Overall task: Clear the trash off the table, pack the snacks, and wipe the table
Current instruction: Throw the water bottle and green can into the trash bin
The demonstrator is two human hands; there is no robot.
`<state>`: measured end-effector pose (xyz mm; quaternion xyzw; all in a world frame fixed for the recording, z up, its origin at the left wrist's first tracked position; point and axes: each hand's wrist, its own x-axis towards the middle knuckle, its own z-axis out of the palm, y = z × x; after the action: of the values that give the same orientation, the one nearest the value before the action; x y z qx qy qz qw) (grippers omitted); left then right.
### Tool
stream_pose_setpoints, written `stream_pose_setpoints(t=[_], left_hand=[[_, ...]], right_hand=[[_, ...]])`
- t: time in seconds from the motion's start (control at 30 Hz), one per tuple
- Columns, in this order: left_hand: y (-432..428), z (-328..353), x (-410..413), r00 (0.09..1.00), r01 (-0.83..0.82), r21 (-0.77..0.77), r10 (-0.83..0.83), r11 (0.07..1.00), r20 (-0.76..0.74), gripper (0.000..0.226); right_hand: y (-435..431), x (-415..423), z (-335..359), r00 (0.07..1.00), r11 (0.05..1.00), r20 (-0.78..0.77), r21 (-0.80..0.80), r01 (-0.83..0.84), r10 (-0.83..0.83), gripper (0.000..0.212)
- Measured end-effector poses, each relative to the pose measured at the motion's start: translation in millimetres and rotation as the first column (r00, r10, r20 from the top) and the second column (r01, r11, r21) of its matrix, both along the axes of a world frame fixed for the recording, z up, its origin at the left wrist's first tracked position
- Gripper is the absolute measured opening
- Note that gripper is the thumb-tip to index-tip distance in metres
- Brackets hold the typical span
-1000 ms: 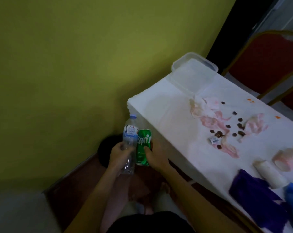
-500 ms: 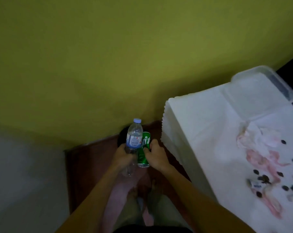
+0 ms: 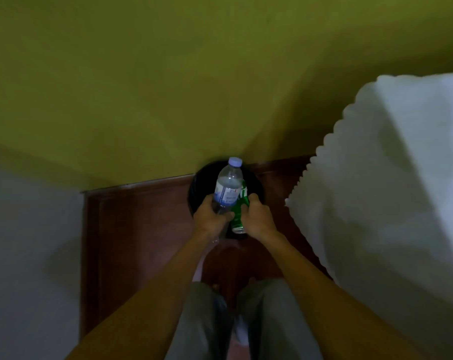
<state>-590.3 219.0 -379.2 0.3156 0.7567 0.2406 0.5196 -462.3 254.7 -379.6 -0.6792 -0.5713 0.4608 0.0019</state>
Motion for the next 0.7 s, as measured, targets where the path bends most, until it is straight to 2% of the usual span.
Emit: stream_pose_setpoints(t=[0.2,0.3,0.47,0.7], left_hand=[[26.2,-62.3,-12.4,0.995,0.094,-0.055,-0.094,0.994,-0.01,0.093],[20.8,-56.0,-19.8,0.989,0.138,-0.091,-0.141,0.986,-0.033,0.09],[6.6,2.5,-21.4,0.987,0.142,-0.069,-0.146,0.987,-0.06,0.079],[-0.4,150.1,-8.0,0.974,0.222,0.063,-0.22,0.973,-0.046,0.063]], right_hand=[[25.8,-7.8,-67.9,0.999,1.0,-0.033,-0.01,0.005,-0.005,0.021],[25.1,-8.6,-59.9,0.999,1.0,-0.046,-0.015,0.01,-0.01,0.024],[7.5,-7.1,-0.6,0.996,0.998,-0.065,0.01,0.07,-0.069,0.025],[-19.0,2.4,145.1,0.973,0.976,-0.137,0.081,0.2,-0.188,0.029]])
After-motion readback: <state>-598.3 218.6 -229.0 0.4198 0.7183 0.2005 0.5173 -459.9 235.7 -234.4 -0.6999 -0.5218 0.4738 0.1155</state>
